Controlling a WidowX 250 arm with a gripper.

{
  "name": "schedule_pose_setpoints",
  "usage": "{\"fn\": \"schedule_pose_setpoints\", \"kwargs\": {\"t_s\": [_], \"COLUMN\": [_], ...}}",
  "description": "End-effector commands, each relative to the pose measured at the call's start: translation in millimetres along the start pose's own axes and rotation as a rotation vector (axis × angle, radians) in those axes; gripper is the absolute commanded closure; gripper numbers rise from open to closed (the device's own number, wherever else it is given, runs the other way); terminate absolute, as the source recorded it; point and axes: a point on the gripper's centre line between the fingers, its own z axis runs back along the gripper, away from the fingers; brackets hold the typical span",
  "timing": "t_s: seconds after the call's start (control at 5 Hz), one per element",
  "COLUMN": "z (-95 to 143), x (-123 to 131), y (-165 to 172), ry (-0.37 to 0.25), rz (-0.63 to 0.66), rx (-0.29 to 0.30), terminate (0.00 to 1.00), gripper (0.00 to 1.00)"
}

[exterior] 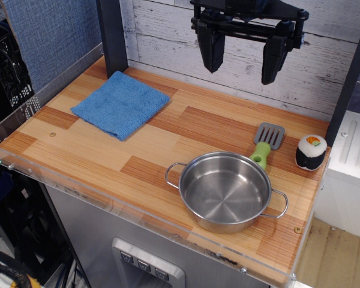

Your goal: Place pot on blue cloth.

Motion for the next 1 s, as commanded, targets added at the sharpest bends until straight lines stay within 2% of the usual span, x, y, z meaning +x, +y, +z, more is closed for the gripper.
{"fn": "schedule_pose_setpoints", "kwargs": {"t_s": [0.0,0.4,0.6,0.8], "z": [0,1,-12,-38], "x": [0,2,0,-14], "y": [0,15,21,26], "ry": [0.000,-0.009,-0.008,0.053], "rz": [0.000,0.032,-0.011,-0.027], "rx": [0.000,-0.002,-0.057,-0.050], "terminate": [0.00,0.00,0.00,0.00], "gripper": [0.00,0.00,0.00,0.00]}}
